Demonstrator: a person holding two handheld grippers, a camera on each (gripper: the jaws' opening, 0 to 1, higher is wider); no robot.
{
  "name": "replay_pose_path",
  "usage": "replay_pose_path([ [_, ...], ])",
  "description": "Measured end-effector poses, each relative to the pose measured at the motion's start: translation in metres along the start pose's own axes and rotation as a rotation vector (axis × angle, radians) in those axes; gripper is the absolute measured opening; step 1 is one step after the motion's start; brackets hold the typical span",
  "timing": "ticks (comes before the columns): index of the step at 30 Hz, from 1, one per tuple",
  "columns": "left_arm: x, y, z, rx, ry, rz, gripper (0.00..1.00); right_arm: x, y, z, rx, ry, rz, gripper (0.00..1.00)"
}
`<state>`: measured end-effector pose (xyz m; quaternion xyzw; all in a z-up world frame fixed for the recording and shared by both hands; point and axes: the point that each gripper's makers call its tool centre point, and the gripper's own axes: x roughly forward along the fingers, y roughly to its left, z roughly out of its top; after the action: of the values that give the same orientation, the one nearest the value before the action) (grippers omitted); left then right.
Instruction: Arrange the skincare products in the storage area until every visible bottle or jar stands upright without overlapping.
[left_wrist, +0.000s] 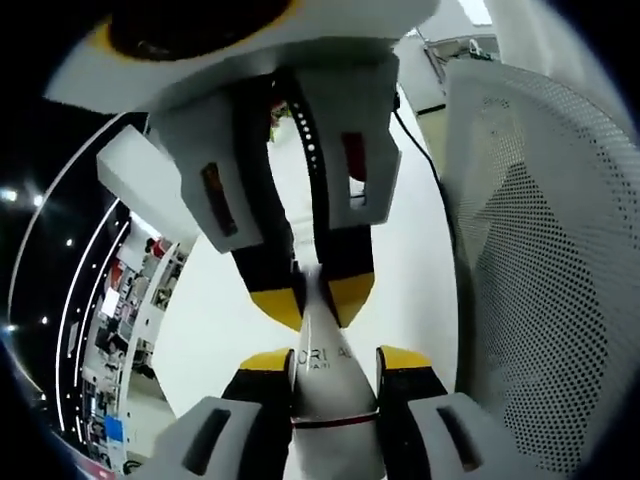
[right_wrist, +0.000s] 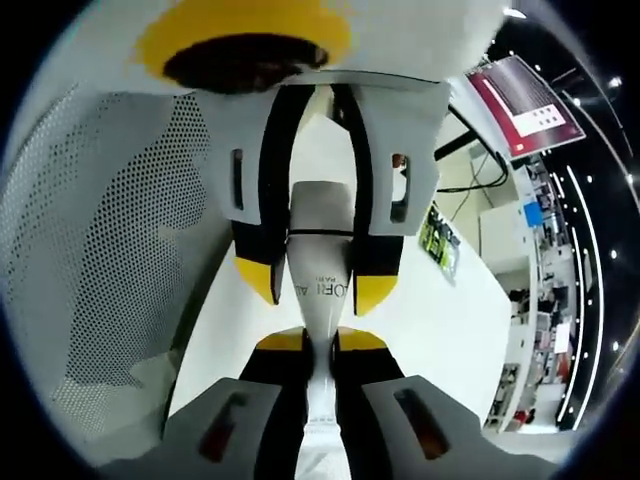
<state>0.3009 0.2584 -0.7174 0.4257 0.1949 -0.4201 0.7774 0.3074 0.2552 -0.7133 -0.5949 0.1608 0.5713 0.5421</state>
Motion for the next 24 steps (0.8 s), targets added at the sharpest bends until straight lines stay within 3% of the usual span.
replay_pose_path([
  [10, 0.011, -0.01, -0.007, -0.076, 0.013, -0.08, 0.29, 0.011, 0.013, -0.003, -0.018, -0.019, 0.041, 0.08],
  [11, 0.014, -0.013, -0.009, -0.118, 0.014, -0.108, 0.29, 0.015, 0.014, -0.005, -0.022, -0.018, 0.045, 0.08],
  [18, 0.021, -0.017, -0.013, -0.131, 0.0, -0.165, 0.28, 0.026, 0.019, -0.009, 0.054, -0.019, 0.073, 0.08],
  [24, 0.031, -0.022, -0.031, -0.13, 0.023, -0.22, 0.28, 0.044, 0.023, -0.007, 0.115, -0.035, 0.088, 0.08],
])
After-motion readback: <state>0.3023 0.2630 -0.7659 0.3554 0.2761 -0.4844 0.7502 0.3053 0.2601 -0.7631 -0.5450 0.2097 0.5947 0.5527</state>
